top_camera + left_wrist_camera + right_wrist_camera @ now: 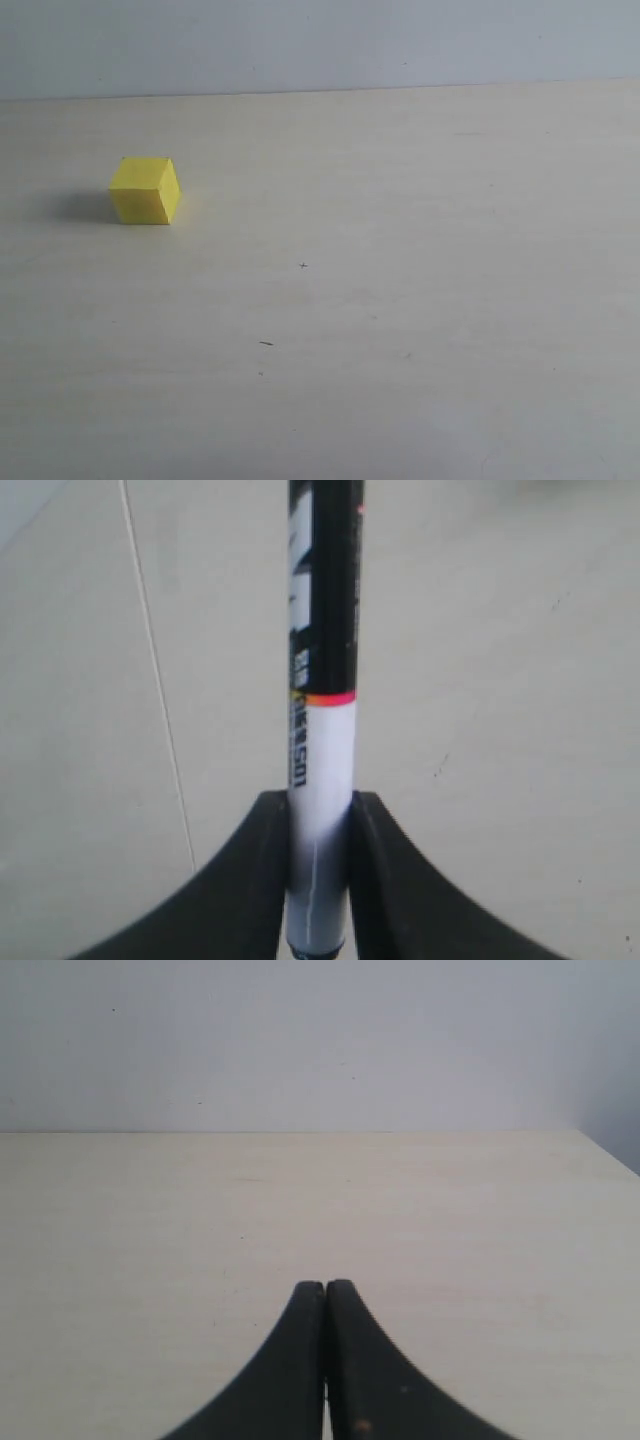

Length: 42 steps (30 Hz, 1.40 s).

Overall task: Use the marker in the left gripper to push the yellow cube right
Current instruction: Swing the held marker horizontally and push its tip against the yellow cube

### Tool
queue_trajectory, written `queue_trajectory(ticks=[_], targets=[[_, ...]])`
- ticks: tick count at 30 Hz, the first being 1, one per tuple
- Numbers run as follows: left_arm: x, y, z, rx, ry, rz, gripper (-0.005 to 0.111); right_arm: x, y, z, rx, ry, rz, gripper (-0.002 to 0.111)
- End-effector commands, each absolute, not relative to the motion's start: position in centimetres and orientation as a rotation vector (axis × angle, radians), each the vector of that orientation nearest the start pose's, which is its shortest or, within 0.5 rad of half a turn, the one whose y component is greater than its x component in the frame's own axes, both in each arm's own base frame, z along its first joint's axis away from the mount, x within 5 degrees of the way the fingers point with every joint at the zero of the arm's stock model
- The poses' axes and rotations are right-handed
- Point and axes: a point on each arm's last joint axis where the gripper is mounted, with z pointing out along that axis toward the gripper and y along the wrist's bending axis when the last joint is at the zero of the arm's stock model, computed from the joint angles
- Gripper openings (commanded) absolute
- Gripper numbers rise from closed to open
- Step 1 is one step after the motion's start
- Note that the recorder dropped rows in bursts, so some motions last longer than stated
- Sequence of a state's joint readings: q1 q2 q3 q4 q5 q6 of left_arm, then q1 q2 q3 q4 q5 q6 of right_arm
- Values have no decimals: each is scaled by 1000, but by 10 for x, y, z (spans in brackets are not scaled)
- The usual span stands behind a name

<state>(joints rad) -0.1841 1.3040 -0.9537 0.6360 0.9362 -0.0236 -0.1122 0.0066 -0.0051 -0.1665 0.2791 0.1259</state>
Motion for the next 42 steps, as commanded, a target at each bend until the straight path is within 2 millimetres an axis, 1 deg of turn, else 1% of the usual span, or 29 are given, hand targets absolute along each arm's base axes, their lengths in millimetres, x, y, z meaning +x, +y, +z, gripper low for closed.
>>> queue_trajectory(ticks=[1, 3, 4, 5, 6, 9, 11, 13, 15, 17, 19, 21, 23, 25, 27, 29, 30, 32, 33, 38, 42], targets=[[306, 3, 273, 736, 2645, 654, 0, 54, -10, 189, 103, 1745, -150, 0], [327, 5, 260, 944, 2638, 687, 0, 54, -10, 189, 103, 1745, -150, 0], [335, 5, 252, 1060, 2629, 707, 0, 54, -10, 189, 103, 1745, -150, 0], [343, 5, 246, 1215, 2595, 735, 0, 54, -10, 189, 103, 1745, -150, 0], [349, 5, 239, 1323, 2573, 758, 0, 54, -10, 189, 103, 1745, -150, 0], [367, 6, 220, 1507, 2488, 829, 0, 54, -10, 189, 103, 1745, -150, 0], [380, 6, 207, 1575, 2416, 875, 0, 54, -10, 189, 103, 1745, -150, 0], [388, 7, 196, 1640, 2366, 914, 0, 54, -10, 189, 103, 1745, -150, 0], [395, 10, 185, 1667, 2319, 916, 0, 54, -10, 189, 103, 1745, -150, 0], [400, 16, 179, 1668, 2275, 894, 0, 54, -10, 189, 103, 1745, -150, 0], [404, 26, 178, 1674, 2237, 897, 0, 54, -10, 189, 103, 1745, -150, 0], [405, 42, 177, 1585, 2251, 866, 0, 54, -10, 189, 103, 1745, -150, 0], [404, 56, 175, 1549, 2272, 827, 0, 54, -10, 189, 103, 1745, -150, 0], [402, 63, 170, 1612, 2274, 786, 0, 54, -10, 189, 103, 1745, -150, 0], [398, 61, 164, 1754, 2247, 711, 0, 54, -10, 189, 103, 1745, -150, 0], [396, 55, 159, 1913, 2171, 624, 0, 54, -10, 189, 103, 1745, -150, 0], [396, 51, 157, 1941, 2141, 583, 0, 54, -10, 189, 103, 1745, -150, 0], [396, 43, 155, 1919, 2112, 489, 0, 54, -10, 189, 103, 1745, -150, 0], [397, 42, 155, 1913, 2104, 469, 0, 54, -10, 189, 103, 1745, -150, 0], [397, 41, 145, 1927, 2116, 424, 0, 54, -10, 189, 103, 1745, -150, 0], [398, 39, 136, 1851, 2177, 369, 0, 54, -10, 189, 103, 1745, -150, 0]])
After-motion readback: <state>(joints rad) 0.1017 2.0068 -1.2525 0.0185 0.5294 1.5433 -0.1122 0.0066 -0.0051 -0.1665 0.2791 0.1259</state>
